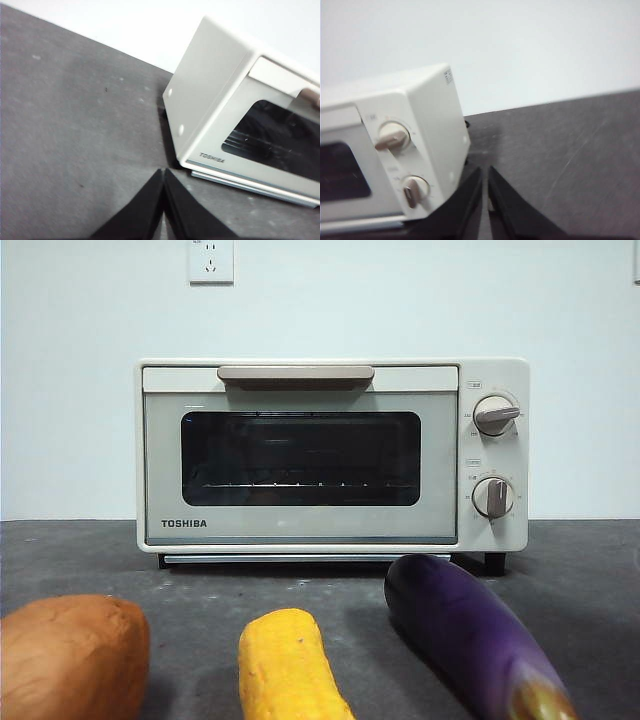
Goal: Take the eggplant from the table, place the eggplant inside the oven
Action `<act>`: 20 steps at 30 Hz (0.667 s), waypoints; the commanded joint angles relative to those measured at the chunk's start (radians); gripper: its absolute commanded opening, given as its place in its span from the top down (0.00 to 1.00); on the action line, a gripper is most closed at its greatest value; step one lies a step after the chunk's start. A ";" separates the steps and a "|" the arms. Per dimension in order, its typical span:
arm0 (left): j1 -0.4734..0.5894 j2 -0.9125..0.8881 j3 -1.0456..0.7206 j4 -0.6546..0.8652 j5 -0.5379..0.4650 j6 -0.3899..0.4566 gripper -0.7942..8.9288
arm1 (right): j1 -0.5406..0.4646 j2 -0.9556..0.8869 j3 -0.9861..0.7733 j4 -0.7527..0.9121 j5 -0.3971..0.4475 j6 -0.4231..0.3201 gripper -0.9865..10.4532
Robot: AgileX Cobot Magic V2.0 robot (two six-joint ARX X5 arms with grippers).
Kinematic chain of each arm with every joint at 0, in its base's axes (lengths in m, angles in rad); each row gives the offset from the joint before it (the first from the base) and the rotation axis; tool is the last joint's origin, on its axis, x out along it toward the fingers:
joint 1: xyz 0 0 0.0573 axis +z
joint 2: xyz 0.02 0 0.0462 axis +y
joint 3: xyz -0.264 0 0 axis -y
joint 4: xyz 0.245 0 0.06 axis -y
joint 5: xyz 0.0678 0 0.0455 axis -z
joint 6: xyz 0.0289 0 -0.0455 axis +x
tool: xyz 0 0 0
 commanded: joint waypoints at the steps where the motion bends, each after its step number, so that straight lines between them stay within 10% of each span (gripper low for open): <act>1: -0.002 -0.001 0.008 0.008 0.028 -0.089 0.91 | -0.001 -0.003 0.011 -0.002 -0.005 0.192 0.91; 20: -0.002 0.247 0.334 -0.091 0.084 -0.017 0.91 | 0.000 0.186 0.453 -0.423 -0.027 0.120 0.91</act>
